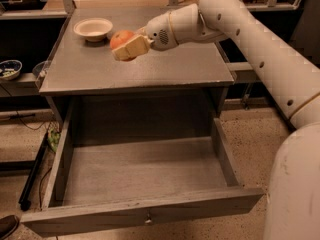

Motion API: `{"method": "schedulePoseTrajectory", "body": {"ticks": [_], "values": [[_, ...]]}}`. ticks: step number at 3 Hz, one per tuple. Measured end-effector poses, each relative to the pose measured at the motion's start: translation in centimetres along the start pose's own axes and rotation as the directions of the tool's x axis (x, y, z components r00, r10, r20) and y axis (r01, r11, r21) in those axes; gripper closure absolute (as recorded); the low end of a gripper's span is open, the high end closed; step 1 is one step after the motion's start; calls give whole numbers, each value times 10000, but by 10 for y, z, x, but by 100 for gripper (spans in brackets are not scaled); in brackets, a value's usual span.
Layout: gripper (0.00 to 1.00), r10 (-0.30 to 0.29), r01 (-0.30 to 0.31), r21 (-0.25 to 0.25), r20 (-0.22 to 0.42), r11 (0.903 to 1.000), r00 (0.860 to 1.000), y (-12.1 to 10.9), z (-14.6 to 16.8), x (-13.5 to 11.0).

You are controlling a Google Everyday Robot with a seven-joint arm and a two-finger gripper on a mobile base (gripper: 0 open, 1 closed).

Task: Place orange into top drawer

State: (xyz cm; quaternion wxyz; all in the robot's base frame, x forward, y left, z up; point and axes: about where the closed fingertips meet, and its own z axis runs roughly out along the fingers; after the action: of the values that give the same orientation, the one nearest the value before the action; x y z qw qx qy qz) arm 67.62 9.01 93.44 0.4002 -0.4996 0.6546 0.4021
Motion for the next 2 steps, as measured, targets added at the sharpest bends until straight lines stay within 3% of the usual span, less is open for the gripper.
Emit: {"method": "schedulePoseTrajectory", "body": {"ticks": [1, 2], "values": [[100, -123, 129, -478, 136, 9988, 9998, 45, -10, -8], [100, -121, 127, -476, 136, 9988, 9998, 45, -10, -8]]}}
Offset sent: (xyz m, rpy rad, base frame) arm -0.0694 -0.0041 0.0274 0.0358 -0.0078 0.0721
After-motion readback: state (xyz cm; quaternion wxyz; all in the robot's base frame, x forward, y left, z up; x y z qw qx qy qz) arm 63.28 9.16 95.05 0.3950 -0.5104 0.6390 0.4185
